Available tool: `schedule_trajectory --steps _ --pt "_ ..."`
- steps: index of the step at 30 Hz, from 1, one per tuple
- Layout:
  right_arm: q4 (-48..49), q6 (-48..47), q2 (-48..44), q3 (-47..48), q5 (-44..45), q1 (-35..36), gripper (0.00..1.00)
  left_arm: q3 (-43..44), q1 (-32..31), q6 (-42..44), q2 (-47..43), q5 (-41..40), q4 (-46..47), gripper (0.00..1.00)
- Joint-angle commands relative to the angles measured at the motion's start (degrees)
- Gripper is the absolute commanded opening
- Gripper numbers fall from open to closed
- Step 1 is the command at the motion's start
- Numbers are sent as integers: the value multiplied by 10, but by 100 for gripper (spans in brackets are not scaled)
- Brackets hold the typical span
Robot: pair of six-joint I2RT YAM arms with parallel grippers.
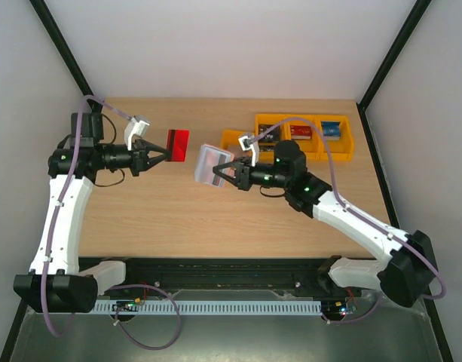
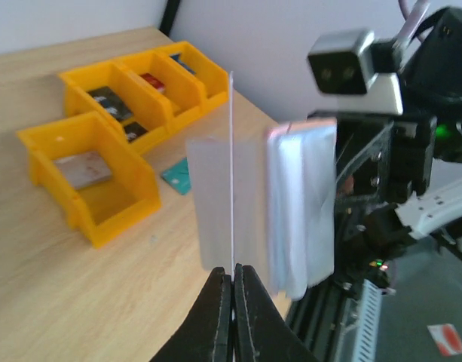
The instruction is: Take the credit cards out of the card holder
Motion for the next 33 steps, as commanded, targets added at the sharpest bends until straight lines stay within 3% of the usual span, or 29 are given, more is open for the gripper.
schedule_trajectory --steps 1,10,17,19,21,24,26,29,33 --pt "26 99 53 -23 -12 29 2 31 8 -3 7 -58 27 2" --pt "249 244 284 -32 -70 91 2 39 6 -9 36 -77 58 2" --pt "137 207 400 15 -94 81 3 16 0 5 51 -69 58 2" --pt "88 194 399 10 -70 66 18 15 -4 18 57 -61 47 2" --pt "-22 139 387 18 -16 52 48 16 -11 41 64 -50 28 2" --pt "-199 25 335 56 89 50 83 28 -26 75 75 -50 -7 2" --pt "-286 -40 279 78 137 49 98 41 -36 93 76 -61 -23 2" --pt "-366 -122 186 113 201 45 99 65 -59 133 70 -104 -43 2" --pt "-410 -187 75 182 191 23 99 168 -138 254 64 -348 -90 2"
